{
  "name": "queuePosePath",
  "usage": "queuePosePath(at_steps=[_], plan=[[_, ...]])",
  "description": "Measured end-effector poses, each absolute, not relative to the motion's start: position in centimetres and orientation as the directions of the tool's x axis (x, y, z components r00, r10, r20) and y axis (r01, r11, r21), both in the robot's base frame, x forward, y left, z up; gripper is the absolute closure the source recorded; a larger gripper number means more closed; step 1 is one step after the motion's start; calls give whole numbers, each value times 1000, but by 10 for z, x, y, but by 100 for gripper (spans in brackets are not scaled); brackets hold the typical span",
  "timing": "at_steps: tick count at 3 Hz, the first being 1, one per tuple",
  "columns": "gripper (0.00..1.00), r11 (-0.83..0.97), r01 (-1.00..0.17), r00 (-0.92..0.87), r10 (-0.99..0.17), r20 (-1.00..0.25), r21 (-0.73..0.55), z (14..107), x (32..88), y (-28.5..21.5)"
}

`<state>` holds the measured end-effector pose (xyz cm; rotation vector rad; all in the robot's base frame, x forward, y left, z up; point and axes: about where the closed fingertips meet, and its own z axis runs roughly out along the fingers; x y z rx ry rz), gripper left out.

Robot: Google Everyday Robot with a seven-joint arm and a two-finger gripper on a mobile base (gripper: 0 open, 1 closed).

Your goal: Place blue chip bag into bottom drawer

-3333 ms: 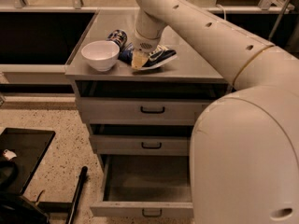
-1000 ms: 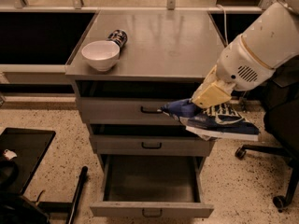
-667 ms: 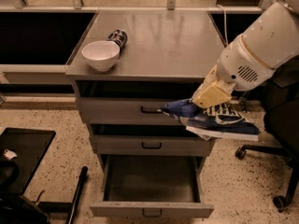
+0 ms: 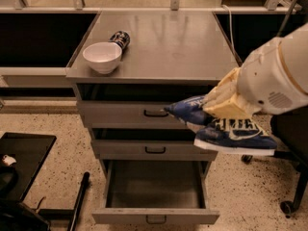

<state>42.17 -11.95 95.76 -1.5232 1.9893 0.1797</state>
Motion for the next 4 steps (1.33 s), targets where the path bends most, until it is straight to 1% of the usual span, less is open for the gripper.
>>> queuePosePath(at_steps=[1,2,3,4], plan=[[100,292,-908,-80,-825,-559,-301,965,413,-120],[100,290,-908,-79,-826,-558,-301,965,413,-120],[100,285,-899,-66,-840,-539,-334,970,416,-141],[100,271,-896,-41,-839,-542,-352,949,428,-174]])
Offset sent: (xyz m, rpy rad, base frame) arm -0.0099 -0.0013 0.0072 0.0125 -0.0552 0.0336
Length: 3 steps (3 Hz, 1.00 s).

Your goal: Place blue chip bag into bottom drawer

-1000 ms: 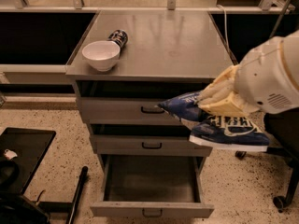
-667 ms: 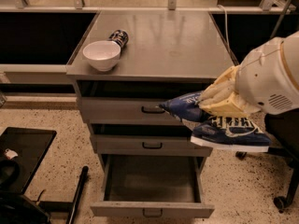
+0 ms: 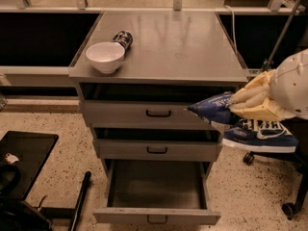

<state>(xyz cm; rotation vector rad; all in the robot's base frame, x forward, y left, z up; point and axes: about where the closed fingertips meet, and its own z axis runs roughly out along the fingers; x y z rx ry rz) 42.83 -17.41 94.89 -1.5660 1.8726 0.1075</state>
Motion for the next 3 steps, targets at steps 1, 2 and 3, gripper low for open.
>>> queuePosePath(at_steps=[1,2,3], plan=[[100,232,-901,28,-813,-582,-368,911,442,-187],[100,198,-899,67,-819,-570,-390,911,442,-186],[100,198,-899,67,-819,-570,-390,911,442,-186]])
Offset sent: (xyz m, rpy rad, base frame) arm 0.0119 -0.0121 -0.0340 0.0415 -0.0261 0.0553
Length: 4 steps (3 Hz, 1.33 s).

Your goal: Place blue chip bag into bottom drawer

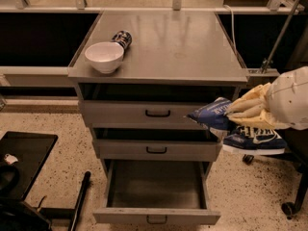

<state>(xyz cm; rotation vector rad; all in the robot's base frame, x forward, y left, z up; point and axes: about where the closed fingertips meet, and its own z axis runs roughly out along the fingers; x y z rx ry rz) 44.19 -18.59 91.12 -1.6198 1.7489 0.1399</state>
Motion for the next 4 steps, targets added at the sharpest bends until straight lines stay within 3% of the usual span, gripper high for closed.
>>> queuePosePath(at_steps=[1,3,4], plan=[[100,202,-893,96,-787,-609,-403,901,438,-188],[100,384,-857,88,-547,-832,-343,799,427,-172],[100,403,-848,113,-498,-860,-345,808,431,-162]])
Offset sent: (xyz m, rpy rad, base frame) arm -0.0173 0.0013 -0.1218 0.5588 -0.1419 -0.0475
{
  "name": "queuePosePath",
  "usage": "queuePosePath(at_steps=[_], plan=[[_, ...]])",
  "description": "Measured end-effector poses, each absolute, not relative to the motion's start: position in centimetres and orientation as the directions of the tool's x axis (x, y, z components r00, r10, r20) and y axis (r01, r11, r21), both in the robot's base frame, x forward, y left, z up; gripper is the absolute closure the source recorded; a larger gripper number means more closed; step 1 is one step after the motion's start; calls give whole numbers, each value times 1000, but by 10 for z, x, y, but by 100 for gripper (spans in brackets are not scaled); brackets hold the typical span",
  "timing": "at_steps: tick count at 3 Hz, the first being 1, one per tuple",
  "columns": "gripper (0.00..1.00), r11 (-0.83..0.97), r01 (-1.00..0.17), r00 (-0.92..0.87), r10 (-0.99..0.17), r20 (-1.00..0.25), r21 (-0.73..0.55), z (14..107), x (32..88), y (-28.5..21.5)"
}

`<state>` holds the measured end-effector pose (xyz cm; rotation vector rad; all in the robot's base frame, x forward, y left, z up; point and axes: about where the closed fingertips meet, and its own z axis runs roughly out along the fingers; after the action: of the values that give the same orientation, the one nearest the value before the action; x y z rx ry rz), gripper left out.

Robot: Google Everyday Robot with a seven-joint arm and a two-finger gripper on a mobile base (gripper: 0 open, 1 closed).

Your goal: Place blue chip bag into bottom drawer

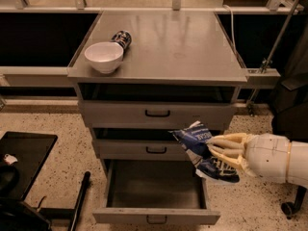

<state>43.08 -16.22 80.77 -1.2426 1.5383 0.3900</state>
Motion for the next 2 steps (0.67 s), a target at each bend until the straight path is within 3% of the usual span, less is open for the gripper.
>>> queuePosePath(at_steps=[2], plan=[[100,379,-848,132,-525,-841,-370,754,438,-158]])
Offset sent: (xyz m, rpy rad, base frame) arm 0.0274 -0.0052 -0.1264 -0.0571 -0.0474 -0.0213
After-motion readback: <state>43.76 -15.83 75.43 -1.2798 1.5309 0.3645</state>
